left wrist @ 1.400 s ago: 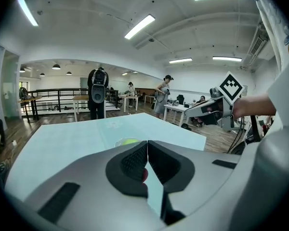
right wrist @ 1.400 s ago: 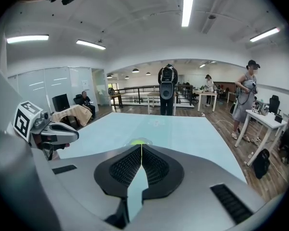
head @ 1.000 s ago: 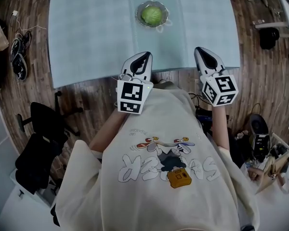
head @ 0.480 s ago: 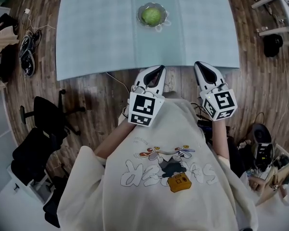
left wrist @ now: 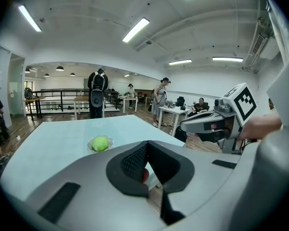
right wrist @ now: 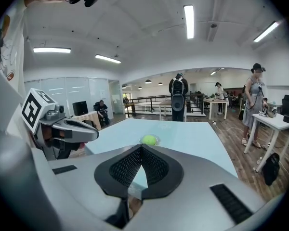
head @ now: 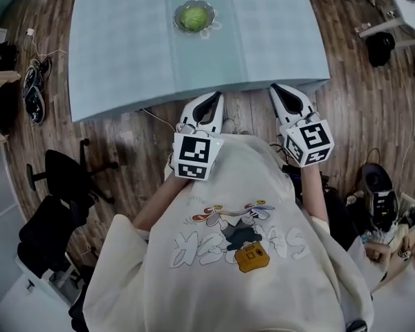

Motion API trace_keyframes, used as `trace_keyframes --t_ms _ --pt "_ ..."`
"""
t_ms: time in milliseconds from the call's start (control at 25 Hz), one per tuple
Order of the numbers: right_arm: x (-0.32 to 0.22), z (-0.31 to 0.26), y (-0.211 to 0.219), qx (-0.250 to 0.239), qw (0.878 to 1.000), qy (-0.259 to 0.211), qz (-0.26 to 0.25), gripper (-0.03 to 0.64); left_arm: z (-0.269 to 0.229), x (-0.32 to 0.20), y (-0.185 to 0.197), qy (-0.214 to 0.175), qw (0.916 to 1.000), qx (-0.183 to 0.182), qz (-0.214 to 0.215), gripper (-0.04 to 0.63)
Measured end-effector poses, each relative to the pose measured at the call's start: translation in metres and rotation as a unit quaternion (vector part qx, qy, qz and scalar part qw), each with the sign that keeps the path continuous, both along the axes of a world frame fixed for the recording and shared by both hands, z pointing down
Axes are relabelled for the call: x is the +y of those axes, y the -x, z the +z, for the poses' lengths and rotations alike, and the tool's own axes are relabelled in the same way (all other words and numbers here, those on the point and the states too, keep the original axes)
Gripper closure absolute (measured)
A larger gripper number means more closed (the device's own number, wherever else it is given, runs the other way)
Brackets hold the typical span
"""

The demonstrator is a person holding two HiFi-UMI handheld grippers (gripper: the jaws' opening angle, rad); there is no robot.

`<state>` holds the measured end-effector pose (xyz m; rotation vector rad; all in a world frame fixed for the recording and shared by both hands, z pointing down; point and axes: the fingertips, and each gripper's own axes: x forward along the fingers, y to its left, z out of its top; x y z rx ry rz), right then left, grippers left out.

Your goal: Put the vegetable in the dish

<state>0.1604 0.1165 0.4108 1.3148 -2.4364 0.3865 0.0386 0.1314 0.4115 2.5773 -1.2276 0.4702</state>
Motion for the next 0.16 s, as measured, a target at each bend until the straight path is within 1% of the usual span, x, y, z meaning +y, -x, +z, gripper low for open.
trace_keyframes --t_ms 160 --pt "0.010 -0.011 -0.023 -0.002 1.000 -0.009 0.012 0.594 -0.007 0.008 -0.024 -0.001 0.9999 0.006 0.015 0.588"
